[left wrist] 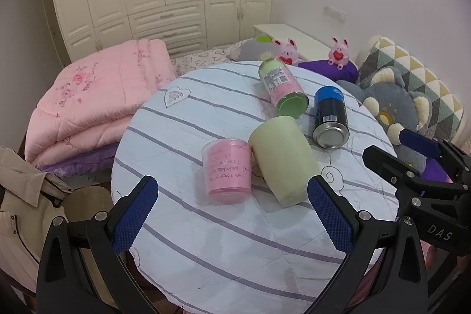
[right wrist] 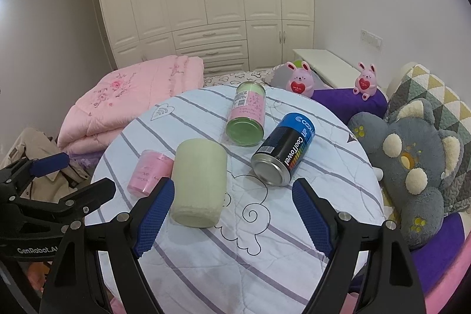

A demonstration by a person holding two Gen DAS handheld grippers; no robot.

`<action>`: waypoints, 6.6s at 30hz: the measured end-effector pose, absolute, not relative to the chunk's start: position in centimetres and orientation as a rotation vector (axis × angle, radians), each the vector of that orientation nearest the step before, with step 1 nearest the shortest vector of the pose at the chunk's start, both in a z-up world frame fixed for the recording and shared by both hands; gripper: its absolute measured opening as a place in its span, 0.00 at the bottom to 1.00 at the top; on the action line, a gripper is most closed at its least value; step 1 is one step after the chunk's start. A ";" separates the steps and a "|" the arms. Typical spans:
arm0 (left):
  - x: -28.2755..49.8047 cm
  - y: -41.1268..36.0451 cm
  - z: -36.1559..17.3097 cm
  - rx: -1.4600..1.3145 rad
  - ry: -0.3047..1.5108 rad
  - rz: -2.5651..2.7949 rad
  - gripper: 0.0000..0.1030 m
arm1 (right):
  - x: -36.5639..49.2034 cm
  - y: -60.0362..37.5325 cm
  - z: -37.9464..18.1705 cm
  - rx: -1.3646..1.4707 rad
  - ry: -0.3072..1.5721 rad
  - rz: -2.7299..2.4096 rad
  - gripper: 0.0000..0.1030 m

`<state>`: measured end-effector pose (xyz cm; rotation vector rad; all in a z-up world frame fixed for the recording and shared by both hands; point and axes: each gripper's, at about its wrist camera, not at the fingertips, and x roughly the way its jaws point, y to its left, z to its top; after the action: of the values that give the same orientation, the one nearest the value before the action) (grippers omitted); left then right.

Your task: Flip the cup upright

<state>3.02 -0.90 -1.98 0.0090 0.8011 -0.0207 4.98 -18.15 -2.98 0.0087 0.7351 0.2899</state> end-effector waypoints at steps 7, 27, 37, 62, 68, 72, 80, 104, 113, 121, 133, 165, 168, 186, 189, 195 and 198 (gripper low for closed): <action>3.5 -1.2 -2.4 0.015 0.813 -0.015 1.00 | 5.1 -18.3 -3.0 0.012 0.737 0.292 0.81; 7.3 2.3 -6.9 -0.004 1.012 0.087 1.00 | 7.0 -18.7 -4.9 0.041 0.782 0.325 0.81; 10.8 1.1 -9.5 0.000 1.105 0.053 1.00 | 8.5 -18.4 -6.2 0.046 0.818 0.356 0.81; 8.0 0.3 -10.8 -0.020 1.155 -0.018 0.62 | 7.3 -16.6 -6.9 0.002 0.853 0.395 0.81; 5.5 -0.1 -10.6 -0.028 1.145 -0.038 0.62 | 5.7 -15.8 -7.2 -0.021 0.866 0.392 0.81; 5.0 -0.1 -11.1 -0.038 1.151 -0.042 0.64 | 4.9 -15.5 -7.6 -0.015 0.883 0.389 0.81; 4.1 0.5 -10.4 -0.075 1.130 -0.065 0.84 | 4.6 -15.0 -8.5 0.084 0.951 0.382 0.81; 1.8 6.1 -9.6 -0.104 1.132 -0.133 0.85 | 7.0 -8.0 -11.3 0.427 1.173 0.500 0.81; 2.4 6.4 -9.9 -0.103 1.143 -0.152 0.85 | 8.2 -6.8 -12.4 0.400 1.210 0.474 0.81; 2.8 6.7 -10.1 -0.097 1.146 -0.152 0.85 | 8.4 -6.4 -13.0 0.394 1.190 0.503 0.81; 3.0 7.0 -9.7 -0.116 1.129 -0.156 0.85 | 8.4 -6.1 -12.2 0.322 1.124 0.538 0.67; 9.0 6.6 -10.1 -0.195 0.966 -0.084 0.91 | 12.0 -5.1 -8.7 0.093 0.877 0.539 0.67; 9.3 6.7 -10.9 -0.199 0.985 -0.063 0.91 | 12.0 -4.8 -8.9 0.053 0.863 0.528 0.67; 7.9 7.6 -12.7 -0.166 1.010 -0.016 0.91 | 10.1 -2.8 -9.8 -0.144 0.843 0.517 0.68; 7.6 7.5 -12.4 -0.160 0.999 -0.024 0.92 | 9.9 -2.8 -9.8 -0.147 0.856 0.519 0.70; 6.7 7.1 -11.5 -0.150 0.972 -0.031 0.93 | 8.9 -3.3 -9.3 -0.133 0.856 0.545 0.79; 6.1 7.0 -10.9 -0.151 0.961 -0.030 0.93 | 8.4 -3.7 -8.8 -0.127 0.845 0.552 0.79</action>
<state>6.15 6.97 -10.93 -0.1513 0.9611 -0.0303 8.38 -3.71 -8.76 -0.1266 0.8446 0.5518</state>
